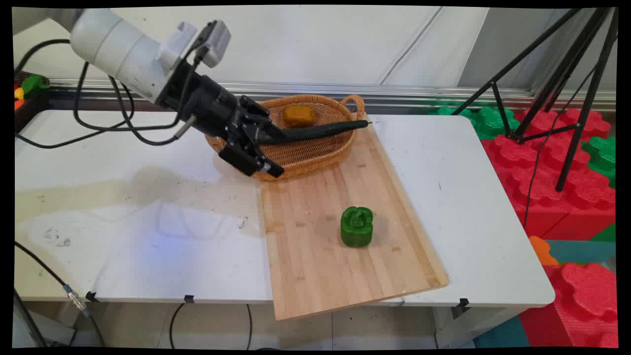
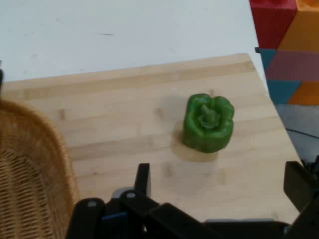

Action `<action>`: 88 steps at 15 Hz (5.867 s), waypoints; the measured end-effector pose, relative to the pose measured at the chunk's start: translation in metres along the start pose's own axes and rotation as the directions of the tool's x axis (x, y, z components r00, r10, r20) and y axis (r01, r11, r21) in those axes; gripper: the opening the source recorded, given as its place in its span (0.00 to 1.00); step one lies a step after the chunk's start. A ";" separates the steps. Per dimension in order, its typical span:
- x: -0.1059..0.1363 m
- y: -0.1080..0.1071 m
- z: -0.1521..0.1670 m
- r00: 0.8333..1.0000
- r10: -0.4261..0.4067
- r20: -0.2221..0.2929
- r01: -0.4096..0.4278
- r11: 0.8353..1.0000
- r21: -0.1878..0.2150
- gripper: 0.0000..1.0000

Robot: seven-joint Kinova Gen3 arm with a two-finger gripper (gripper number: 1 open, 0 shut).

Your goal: Pick up the cucumber from the vegetable basket, then place the picked object on the cutting board

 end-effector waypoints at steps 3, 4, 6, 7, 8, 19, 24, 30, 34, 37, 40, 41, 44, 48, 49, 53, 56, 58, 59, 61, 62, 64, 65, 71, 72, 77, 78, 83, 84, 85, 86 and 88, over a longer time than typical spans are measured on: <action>-0.002 -0.006 -0.010 1.000 -0.012 0.006 0.012 0.999 0.036 1.00; -0.004 -0.009 -0.012 1.000 -0.013 0.012 0.013 0.999 0.049 1.00; -0.009 -0.017 -0.017 0.999 -0.016 0.031 0.013 0.997 0.082 1.00; -0.012 -0.023 -0.020 0.999 -0.018 0.043 0.014 0.995 0.102 1.00; -0.014 -0.026 -0.021 0.999 -0.018 0.050 0.012 0.993 0.115 1.00; -0.041 -0.103 -0.010 0.995 0.025 0.100 -0.044 0.979 0.201 1.00; -0.049 -0.137 0.016 0.993 0.054 0.106 -0.073 0.979 0.192 1.00; -0.057 -0.176 0.063 0.990 0.086 0.115 -0.105 0.980 0.171 1.00; -0.062 -0.192 0.088 0.987 0.095 0.130 -0.115 0.980 0.161 1.00; -0.064 -0.200 0.103 0.986 0.098 0.136 -0.119 0.981 0.156 1.00; -0.065 -0.205 0.113 0.985 0.100 0.140 -0.121 0.981 0.154 1.00; -0.066 -0.207 0.116 0.985 0.100 0.142 -0.121 0.981 0.154 1.00; -0.067 -0.212 0.126 0.984 0.098 0.146 -0.120 0.981 0.153 1.00; -0.067 -0.216 0.131 0.985 0.097 0.143 -0.118 0.981 0.151 0.00; -0.067 -0.216 0.131 0.985 0.097 0.142 -0.118 0.981 0.151 0.00; -0.063 -0.217 0.124 0.986 0.101 0.132 -0.120 0.981 0.152 0.00; -0.059 -0.215 0.113 0.986 0.108 0.123 -0.126 0.981 0.150 0.00; -0.055 -0.214 0.104 0.987 0.113 0.114 -0.129 0.981 0.147 0.00; -0.052 -0.213 0.099 0.987 0.116 0.108 -0.131 0.981 0.146 0.00; -0.045 -0.209 0.083 0.989 0.119 0.090 -0.131 0.981 0.145 0.00; -0.043 -0.207 0.076 0.990 0.115 0.080 -0.125 0.982 0.145 0.00; -0.038 -0.203 0.063 0.993 0.104 0.061 -0.112 0.983 0.145 0.00; -0.036 -0.201 0.058 0.994 0.099 0.053 -0.106 0.984 0.145 0.00; -0.018 -0.174 0.007 0.999 0.040 -0.036 -0.034 0.989 0.142 0.00; -0.015 -0.168 0.000 0.998 0.028 -0.048 -0.021 0.990 0.139 0.00; -0.001 -0.132 -0.025 0.994 -0.047 -0.094 0.057 0.992 0.111 0.00; 0.001 -0.122 -0.026 0.993 -0.069 -0.093 0.078 0.991 0.104 0.00; 0.001 -0.086 -0.013 0.990 -0.128 -0.065 0.133 0.988 0.084 0.00; 0.000 -0.080 -0.009 0.989 -0.137 -0.057 0.141 0.986 0.083 0.00; -0.002 -0.074 -0.003 0.988 -0.148 -0.047 0.151 0.985 0.083 0.00; -0.003 -0.069 0.002 0.987 -0.158 -0.039 0.160 0.984 0.083 0.00; -0.007 -0.059 0.016 0.984 -0.177 -0.021 0.179 0.980 0.085 0.00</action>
